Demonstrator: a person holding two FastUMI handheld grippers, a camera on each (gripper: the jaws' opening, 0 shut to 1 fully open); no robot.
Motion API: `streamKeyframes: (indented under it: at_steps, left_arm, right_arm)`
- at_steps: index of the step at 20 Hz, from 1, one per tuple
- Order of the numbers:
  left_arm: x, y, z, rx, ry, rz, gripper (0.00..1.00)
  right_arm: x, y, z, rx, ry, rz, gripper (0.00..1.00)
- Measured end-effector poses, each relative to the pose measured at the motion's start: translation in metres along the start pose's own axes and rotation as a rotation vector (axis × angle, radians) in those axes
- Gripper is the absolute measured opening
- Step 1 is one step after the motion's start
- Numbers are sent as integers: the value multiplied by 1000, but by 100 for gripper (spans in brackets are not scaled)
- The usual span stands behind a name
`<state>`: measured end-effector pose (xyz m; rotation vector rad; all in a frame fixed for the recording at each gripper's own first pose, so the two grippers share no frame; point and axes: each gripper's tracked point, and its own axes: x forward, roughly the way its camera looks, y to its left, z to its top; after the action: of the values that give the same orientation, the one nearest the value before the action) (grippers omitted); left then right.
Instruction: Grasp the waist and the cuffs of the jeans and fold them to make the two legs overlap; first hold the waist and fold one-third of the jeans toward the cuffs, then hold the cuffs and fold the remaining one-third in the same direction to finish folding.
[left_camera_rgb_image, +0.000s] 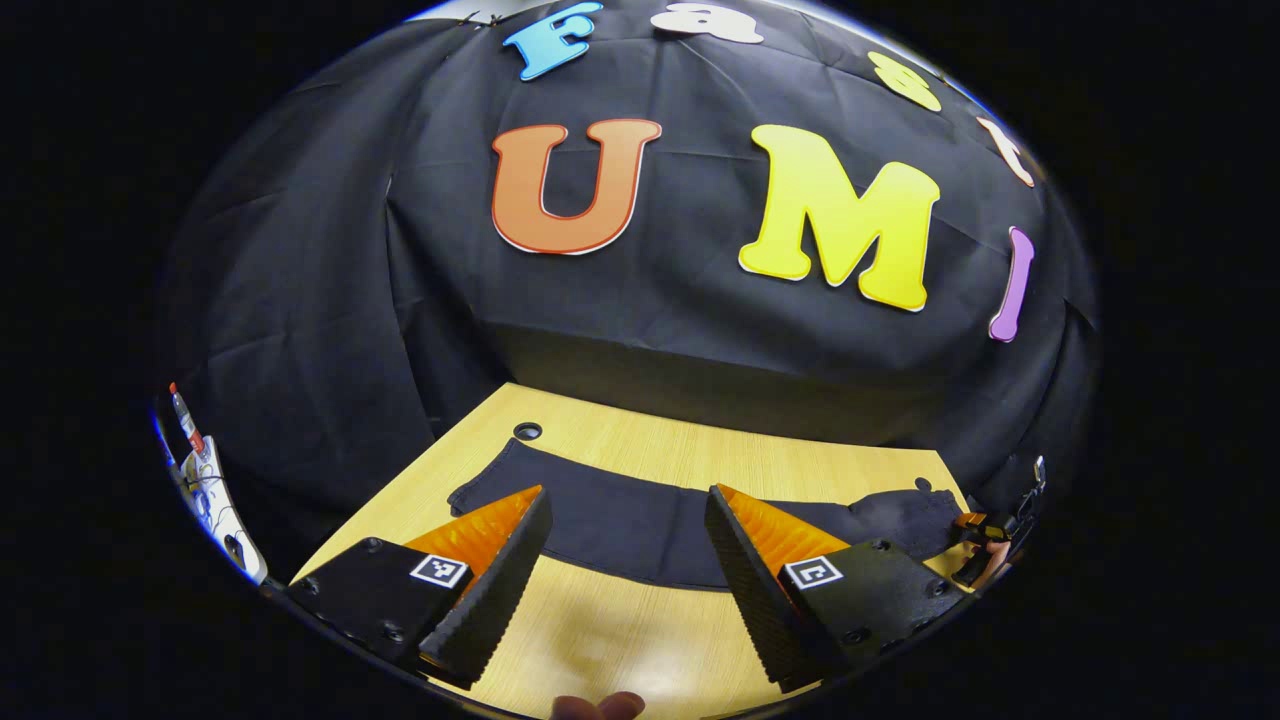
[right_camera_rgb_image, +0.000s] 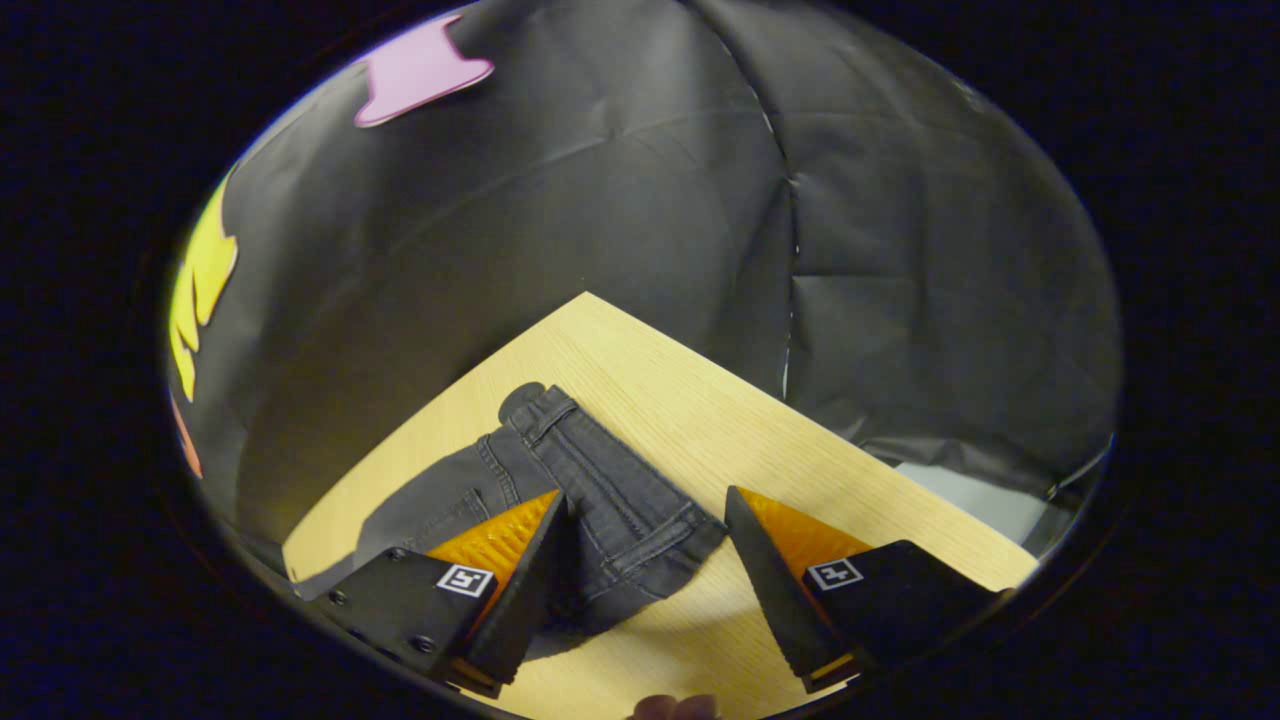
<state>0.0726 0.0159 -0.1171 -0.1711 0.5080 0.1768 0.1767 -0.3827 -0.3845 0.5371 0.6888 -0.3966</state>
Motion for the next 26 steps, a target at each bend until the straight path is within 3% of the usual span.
streamKeyframes:
  at_steps: [3,8,11,17,22,24,26]
  left_arm:
    - [-1,10,-4,-18,8,18,99]
    - [-6,30,-14,-61,21,47,99]
    - [-10,46,-17,-77,12,66,99]
    - [-18,64,-28,-166,-6,63,99]
    - [-31,95,-32,-200,-32,83,99]
    - [-36,106,-31,-182,-49,96,100]
    - [-41,116,-30,-178,-62,89,99]
  right_arm:
    - [7,1,-6,-104,-4,-14,88]
    - [3,20,-4,-172,37,6,46]
    - [-24,35,22,-128,28,37,6]
    - [-87,81,53,-179,-14,104,6]
    - [-149,171,72,-226,-86,217,6]
    - [-168,215,65,-263,-85,273,10]
    - [-187,249,54,-311,-93,316,6]
